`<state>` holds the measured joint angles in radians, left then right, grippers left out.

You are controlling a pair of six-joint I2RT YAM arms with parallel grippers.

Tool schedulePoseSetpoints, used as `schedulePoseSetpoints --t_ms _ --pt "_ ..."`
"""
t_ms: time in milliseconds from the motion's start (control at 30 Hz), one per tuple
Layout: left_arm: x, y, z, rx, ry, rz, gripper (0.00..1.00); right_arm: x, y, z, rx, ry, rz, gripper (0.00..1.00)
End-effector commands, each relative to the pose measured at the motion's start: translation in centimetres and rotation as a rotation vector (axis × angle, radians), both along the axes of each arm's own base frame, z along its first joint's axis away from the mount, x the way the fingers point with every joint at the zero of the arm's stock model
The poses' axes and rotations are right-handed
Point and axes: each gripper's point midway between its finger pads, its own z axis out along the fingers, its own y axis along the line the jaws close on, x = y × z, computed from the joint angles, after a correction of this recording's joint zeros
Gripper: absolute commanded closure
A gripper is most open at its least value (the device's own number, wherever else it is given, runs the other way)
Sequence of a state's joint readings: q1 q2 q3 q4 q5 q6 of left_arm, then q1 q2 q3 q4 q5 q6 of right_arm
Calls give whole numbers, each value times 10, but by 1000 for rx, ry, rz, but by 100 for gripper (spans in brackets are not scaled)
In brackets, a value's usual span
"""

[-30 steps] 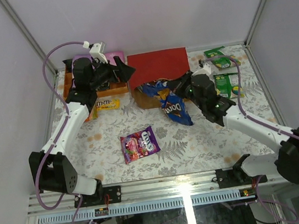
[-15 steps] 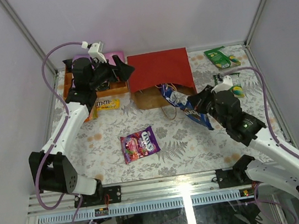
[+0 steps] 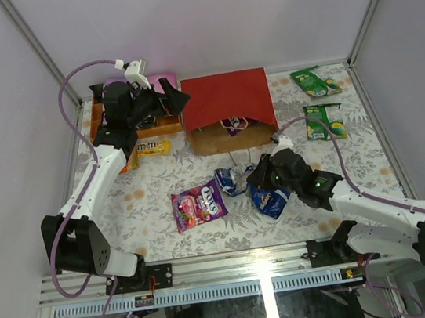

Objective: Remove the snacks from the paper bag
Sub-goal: Place the snack at the center of the board.

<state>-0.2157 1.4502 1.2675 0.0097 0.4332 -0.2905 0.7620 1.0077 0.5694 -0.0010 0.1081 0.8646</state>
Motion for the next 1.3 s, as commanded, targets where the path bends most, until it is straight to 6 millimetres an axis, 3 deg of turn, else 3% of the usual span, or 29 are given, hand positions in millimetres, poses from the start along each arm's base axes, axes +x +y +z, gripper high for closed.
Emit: schedulePoseSetpoints --t_ms 0,167,233,267,467,633,733,800,833,900,1067,1267 --pt "4 8 10 18 -51 36 0 -8 41 25 89 -61 129 66" --pt "4 10 10 22 -53 48 0 -5 66 60 53 -159 241 34" --pt "4 11 10 25 -55 50 0 4 67 74 86 -214 206 6" --pt "4 11 10 25 -55 50 0 8 66 83 119 -246 175 0" --pt "4 14 12 41 -62 63 0 35 64 127 440 -365 -38 1" --pt "3 20 16 50 -75 83 0 43 62 131 866 -368 -149 0" --pt "1 21 17 44 -81 81 0 50 75 115 1056 -249 -165 6" --pt "-1 19 18 35 -87 70 0 61 90 99 1175 -144 -177 21" --pt "-2 18 18 31 -85 64 0 67 98 85 1196 -87 -196 24" --pt "-3 18 18 28 -88 60 0 78 109 60 1194 -37 -252 25" --pt "-7 21 18 36 -96 64 0 107 122 24 1302 66 -404 23" --pt "-9 22 17 44 -98 70 0 141 127 21 1408 34 -507 21"
